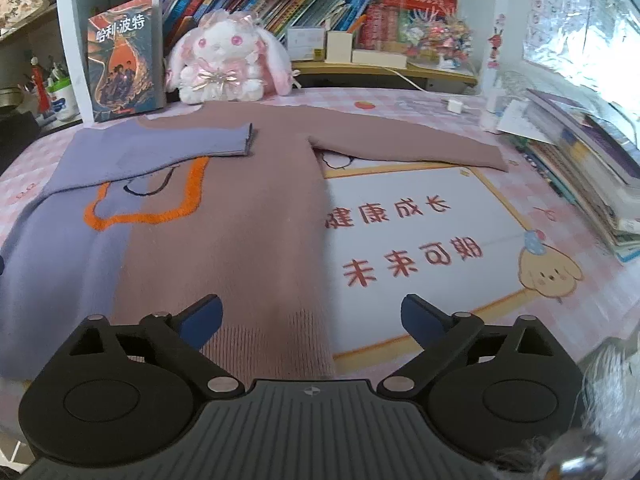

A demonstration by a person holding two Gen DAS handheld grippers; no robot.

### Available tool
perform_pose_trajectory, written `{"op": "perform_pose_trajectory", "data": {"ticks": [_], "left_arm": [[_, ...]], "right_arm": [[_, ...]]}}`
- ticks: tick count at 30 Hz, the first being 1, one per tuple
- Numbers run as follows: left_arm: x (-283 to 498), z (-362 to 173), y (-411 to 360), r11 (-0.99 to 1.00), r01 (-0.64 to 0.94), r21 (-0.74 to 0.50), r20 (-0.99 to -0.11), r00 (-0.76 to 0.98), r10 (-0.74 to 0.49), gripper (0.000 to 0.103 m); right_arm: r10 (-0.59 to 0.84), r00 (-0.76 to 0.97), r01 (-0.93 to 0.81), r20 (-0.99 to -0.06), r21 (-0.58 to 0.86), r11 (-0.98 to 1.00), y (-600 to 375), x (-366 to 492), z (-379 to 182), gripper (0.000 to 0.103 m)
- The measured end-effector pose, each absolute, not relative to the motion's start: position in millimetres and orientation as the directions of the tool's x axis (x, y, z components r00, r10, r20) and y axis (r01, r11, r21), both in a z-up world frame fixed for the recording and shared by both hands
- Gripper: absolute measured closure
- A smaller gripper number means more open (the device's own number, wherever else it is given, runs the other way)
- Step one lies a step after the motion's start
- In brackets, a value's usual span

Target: Fold clothes

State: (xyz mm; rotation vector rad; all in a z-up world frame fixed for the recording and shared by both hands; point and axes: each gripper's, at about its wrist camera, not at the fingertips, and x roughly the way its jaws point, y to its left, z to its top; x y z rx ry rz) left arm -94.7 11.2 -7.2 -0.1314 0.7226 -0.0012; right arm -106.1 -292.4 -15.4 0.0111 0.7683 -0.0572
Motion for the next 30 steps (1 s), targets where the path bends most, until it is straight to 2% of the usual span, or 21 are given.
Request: {"op": "perform_pose_trajectory", "data": {"ticks": [12, 23, 30], "left_arm": [[-92, -18, 6, 0.988, -0.006, -0.157, -0.68, 0.726, -0.103, 0.013], [-79, -19, -13, 0.987, -0.057, -0.147, -0.692, 0.719, -0.061, 0.012], [-60, -18, -58, 0.986, -0.126, -0.107, -0.702, 0.712, 0.014, 0.012]], "right_arm": [[-0.115, 0.704, 0.118, -0.701, -0.044, 0.992, -294, -127, -15, 0.006], [-0.091, 0.703, 0.093, -0.705, -0.035, 0.995, -313, -109, -19, 0.006], [-0.037, 0.705, 0.049, -0.708, -0.005, 0.999, -355, -78, -27, 0.006]]}}
